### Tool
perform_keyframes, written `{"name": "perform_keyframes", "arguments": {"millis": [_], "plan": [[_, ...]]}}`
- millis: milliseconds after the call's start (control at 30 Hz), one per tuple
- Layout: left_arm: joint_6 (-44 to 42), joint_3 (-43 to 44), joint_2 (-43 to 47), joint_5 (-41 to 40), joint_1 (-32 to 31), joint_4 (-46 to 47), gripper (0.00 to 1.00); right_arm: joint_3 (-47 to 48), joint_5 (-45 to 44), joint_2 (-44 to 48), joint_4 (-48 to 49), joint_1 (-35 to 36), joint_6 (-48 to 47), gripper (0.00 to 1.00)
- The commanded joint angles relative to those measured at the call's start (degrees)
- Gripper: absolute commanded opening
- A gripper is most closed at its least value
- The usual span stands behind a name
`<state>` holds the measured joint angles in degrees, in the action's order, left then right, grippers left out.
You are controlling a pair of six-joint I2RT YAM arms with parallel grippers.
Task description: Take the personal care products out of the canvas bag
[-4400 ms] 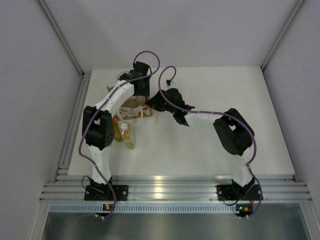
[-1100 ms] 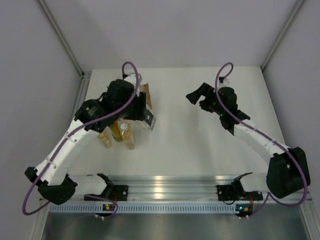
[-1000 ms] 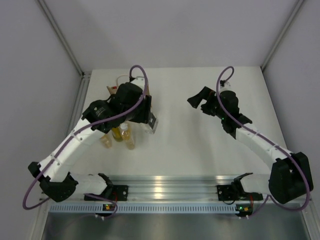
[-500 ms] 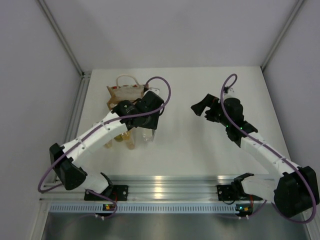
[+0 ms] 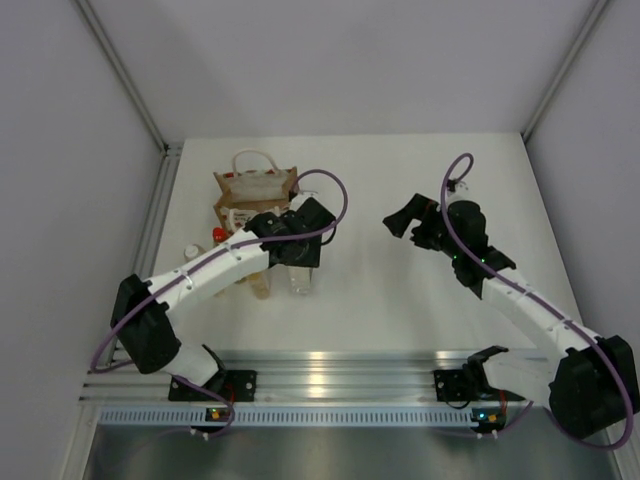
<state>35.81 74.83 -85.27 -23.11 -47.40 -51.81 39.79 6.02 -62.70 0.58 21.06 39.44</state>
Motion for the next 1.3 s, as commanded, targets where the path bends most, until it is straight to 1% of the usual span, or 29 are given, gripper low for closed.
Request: {"name": "perform_keyframes", "arguments": {"millis": [0, 200, 433, 533, 567, 667, 700, 767, 800, 867, 900, 1000, 1033, 1100, 1133, 1167, 1200, 1267], "plan": [[3.5, -0.6, 1.8, -4.2, 0.2, 7.2, 0.00, 0.2, -0.6, 2.1, 0.3, -0.9, -0.8, 0.99], [6.2, -4.2, 2.2, -5.8, 0.4, 7.8, 0.00, -0.1, -1.2, 2.8, 0.0, -0.9, -0.9, 1.00], [8.8, -8.4, 4.9, -8.0, 0.4, 9.8, 0.06, 0.0, -1.4, 2.8, 0.1, -0.9, -0.9, 0.99], [9.4, -9.8, 6.1, -8.1, 0.4, 10.4, 0.15, -0.1, -1.4, 2.8, 0.1, -0.9, -0.8, 0.99], [9.5, -10.0, 6.1, -8.3, 0.4, 10.4, 0.20, -0.1, -1.3, 2.8, 0.1, -1.0, -0.7, 0.99], [9.5, -10.1, 6.1, -8.2, 0.4, 10.4, 0.27, 0.0, -1.0, 2.7, 0.1, -0.9, -0.4, 0.99], [9.5, -10.1, 6.3, -8.1, 0.4, 10.5, 0.36, 0.0, -1.0, 2.6, 0.1, -0.9, -0.5, 0.99], [9.4, -10.1, 6.6, -7.9, 0.4, 10.4, 0.40, 0.0, -1.0, 2.8, 0.1, -1.0, -0.5, 0.99], [9.4, -10.0, 7.0, -7.7, 0.4, 10.3, 0.46, 0.0, -1.2, 2.8, 0.1, -0.9, -0.6, 0.99], [8.7, -9.5, 7.5, -7.4, 0.4, 10.4, 0.51, 0.0, -1.1, 3.1, 0.0, -0.9, -0.8, 0.99], [8.4, -9.4, 8.2, -7.1, 0.4, 10.4, 0.59, 0.0, -1.2, 3.1, 0.0, -1.0, -1.0, 1.00], [7.3, -8.3, 9.2, -7.1, 0.4, 10.3, 0.69, 0.3, -1.2, 3.5, -0.1, -1.0, -1.6, 0.99], [7.0, -7.9, 9.5, -7.4, 0.4, 10.3, 0.76, 0.4, -1.2, 3.5, -0.3, -0.9, -1.6, 0.99], [6.0, -6.8, 10.1, -7.7, 0.4, 10.2, 0.82, 0.7, -1.3, 3.9, -0.5, -1.0, -2.3, 0.99], [5.6, -6.4, 10.2, -8.3, 0.4, 10.2, 0.87, 0.9, -1.4, 4.0, -0.5, -1.0, -2.5, 1.00], [4.5, -5.8, 10.4, -8.6, 0.4, 10.1, 0.89, 1.7, -1.5, 4.2, -0.5, -1.0, -2.9, 0.99], [3.9, -4.8, 10.9, -9.0, 0.4, 10.1, 0.90, 2.1, -1.8, 4.3, -2.9, -1.1, -3.7, 1.00], [2.0, -3.5, 11.5, -9.8, 1.7, 10.0, 0.91, 3.7, -2.6, 5.1, -4.4, -1.3, -4.8, 0.99]]}}
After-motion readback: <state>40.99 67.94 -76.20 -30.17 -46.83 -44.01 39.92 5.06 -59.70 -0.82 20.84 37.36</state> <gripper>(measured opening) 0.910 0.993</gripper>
